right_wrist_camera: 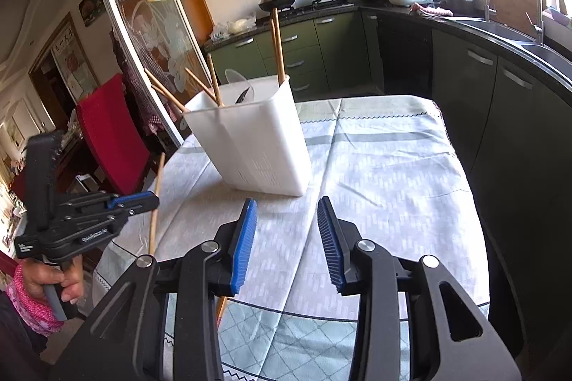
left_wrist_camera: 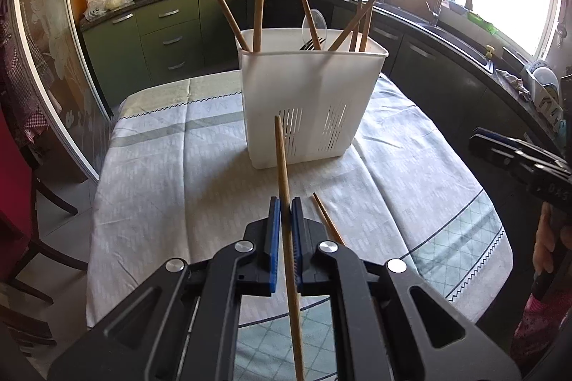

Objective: Organize utensils
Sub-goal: 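Lower the left tool onto another loose chopstick and close on it, then lift the chopstick with the left tool while the right tool grasps the last chopstick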

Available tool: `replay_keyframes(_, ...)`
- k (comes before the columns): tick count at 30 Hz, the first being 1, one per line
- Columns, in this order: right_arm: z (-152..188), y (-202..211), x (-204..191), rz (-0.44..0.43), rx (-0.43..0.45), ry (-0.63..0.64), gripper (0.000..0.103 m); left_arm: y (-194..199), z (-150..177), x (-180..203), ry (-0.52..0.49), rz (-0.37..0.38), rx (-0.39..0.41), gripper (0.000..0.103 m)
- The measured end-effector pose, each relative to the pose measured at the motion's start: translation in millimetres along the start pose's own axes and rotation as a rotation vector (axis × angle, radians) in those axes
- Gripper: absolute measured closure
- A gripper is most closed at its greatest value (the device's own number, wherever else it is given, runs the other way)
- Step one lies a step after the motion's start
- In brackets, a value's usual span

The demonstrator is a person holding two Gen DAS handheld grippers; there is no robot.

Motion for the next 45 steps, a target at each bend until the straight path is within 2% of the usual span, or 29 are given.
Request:
replay_keyframes(8,32.7,-69.6,-30.0,0.0,-0.189,0.102,0.065,40.5,4.6,-3.7,0.007,0.018,0.135,0.097)
replay_keyframes(14,57.6,-117.1,-48.3,-0.007,-0.289,0.143,0.065,66.1,10.3,-5.8,-0.014,0.008,0.219,0.097)
replay_keyframes(23,71.9,-161.4,-74.9,-0.005,-0.361,0.197,0.065,83.7,20.5,-25.0,0.028,0.011,0.268,0.097)
replay_keyframes(30,71.6,-175.1,-92.4,0.055,-0.372,0.276,0.065,89.8,24.6,-23.2,0.007,0.017,0.291,0.096)
replay_keyframes(34,71.3,-180.6,-100.0,0.049,-0.379,0.273,0.077,88.5,23.6,-21.8,-0.003,0.023,0.293,0.096)
replay_keyframes(42,66.7,-182.0,-93.8,0.056,-0.377,0.256,0.094,87.2,23.4,-21.5,-0.011,0.022,0.293,0.096)
replay_keyframes(45,65.8,-183.0,-94.2,0.053,-0.374,0.245,0.097,86.7,23.8,-21.5,-0.011,0.024,0.293,0.096)
Point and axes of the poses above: each gripper's, at about its wrist camera, not at the fingertips, and y roughly against the way its jaws point, x to its right, z to its underside, the point moved 3 cm from there along -y, roughly the way its jaws point, and after that the axes turned 9 degrees about x, right-handed, at the moved point
